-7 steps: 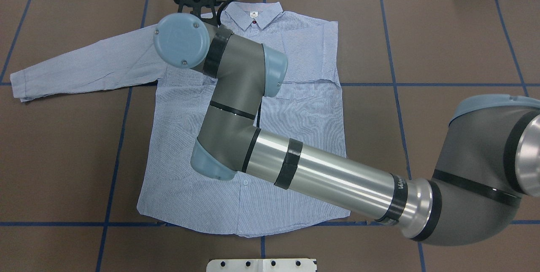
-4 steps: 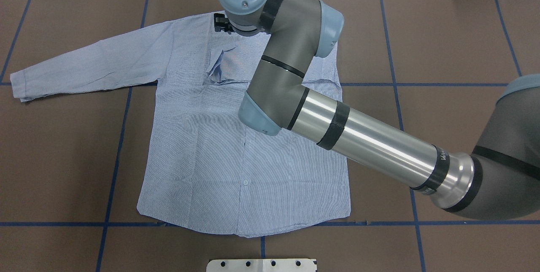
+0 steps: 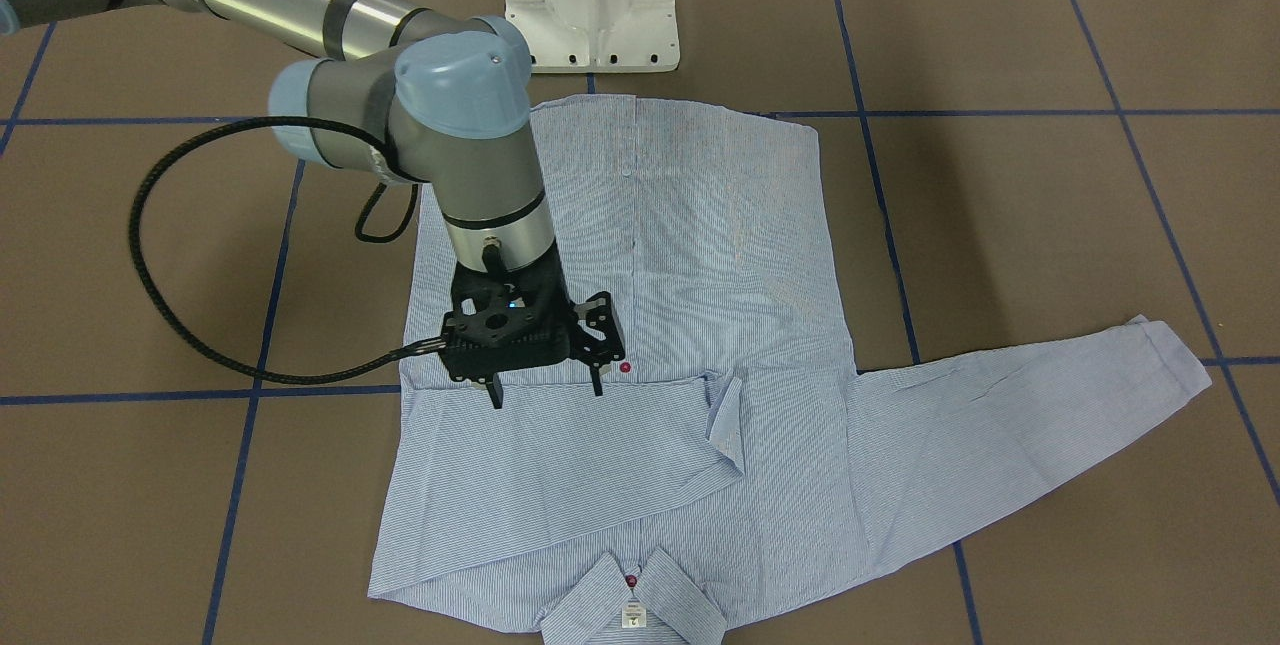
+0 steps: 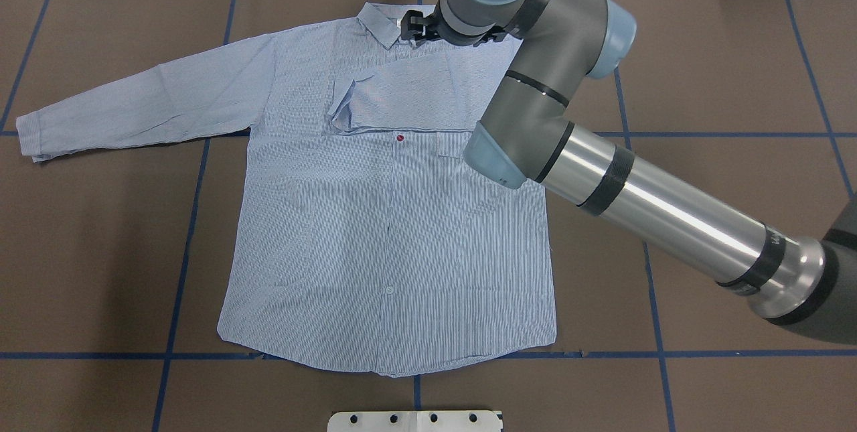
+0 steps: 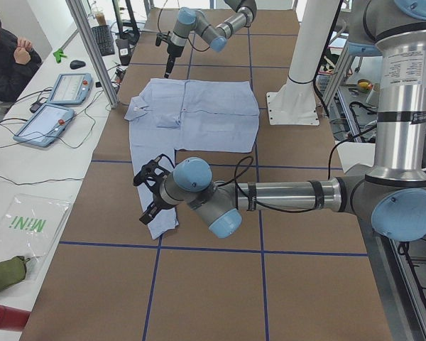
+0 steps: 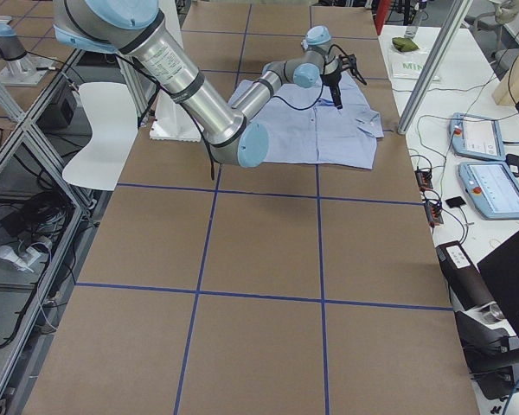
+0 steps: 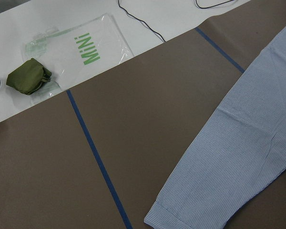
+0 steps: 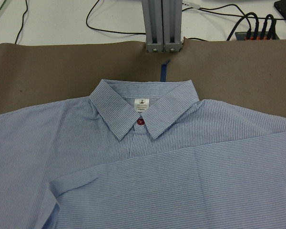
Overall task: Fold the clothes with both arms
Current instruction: 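Release the sleeve on the shirt body and raise the right gripper away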
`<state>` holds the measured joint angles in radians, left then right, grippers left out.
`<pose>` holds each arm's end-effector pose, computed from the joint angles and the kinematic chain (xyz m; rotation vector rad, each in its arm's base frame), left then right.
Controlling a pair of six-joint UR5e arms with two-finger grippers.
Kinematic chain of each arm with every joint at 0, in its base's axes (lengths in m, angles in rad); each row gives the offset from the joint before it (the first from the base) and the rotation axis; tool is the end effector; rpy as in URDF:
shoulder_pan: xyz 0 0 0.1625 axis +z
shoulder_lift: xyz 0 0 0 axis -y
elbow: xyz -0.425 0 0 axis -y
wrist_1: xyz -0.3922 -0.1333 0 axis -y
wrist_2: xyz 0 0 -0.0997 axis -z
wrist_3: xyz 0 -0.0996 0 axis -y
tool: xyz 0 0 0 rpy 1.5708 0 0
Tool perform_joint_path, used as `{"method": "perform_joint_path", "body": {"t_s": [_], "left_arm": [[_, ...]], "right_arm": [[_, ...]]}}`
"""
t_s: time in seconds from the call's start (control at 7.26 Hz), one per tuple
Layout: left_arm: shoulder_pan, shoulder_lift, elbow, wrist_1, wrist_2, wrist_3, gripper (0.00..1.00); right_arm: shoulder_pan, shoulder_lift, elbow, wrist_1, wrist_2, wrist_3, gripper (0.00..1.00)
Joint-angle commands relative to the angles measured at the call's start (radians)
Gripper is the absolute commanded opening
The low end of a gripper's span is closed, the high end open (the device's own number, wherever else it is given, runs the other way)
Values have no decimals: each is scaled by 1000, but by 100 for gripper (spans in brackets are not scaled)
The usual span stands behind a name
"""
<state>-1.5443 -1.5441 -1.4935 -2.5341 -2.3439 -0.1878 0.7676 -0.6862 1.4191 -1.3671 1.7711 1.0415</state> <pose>-0.0505 -0.4993 0.5991 0.7303 0.8041 0.1867 -0.4666 -0.6080 0.1469 0.4161 -0.8562 0.1263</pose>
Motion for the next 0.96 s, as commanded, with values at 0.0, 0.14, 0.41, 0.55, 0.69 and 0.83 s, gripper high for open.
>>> {"method": "perform_joint_path", "body": {"t_s": [0.0, 0.14, 0.41, 0.55, 0.69, 0.83], "left_arm": [[82, -1, 106, -240, 111, -247, 100], [149, -1, 127, -265, 209, -333, 100], [222, -2, 191, -386, 241, -463, 100], [284, -2, 234, -476, 312, -552, 100], [353, -8, 264, -509, 409, -621, 100], [375, -34, 315, -520, 417, -630, 100]], "right_arm": [[118, -175, 297, -227, 110, -215, 100], [216, -262, 372, -236, 234, -310, 100], [318, -373, 428, -231, 330, -461, 100], [353, -407, 448, -233, 341, -509, 100], [389, -433, 448, -231, 384, -552, 100], [394, -438, 454, -228, 390, -564, 100]]}}
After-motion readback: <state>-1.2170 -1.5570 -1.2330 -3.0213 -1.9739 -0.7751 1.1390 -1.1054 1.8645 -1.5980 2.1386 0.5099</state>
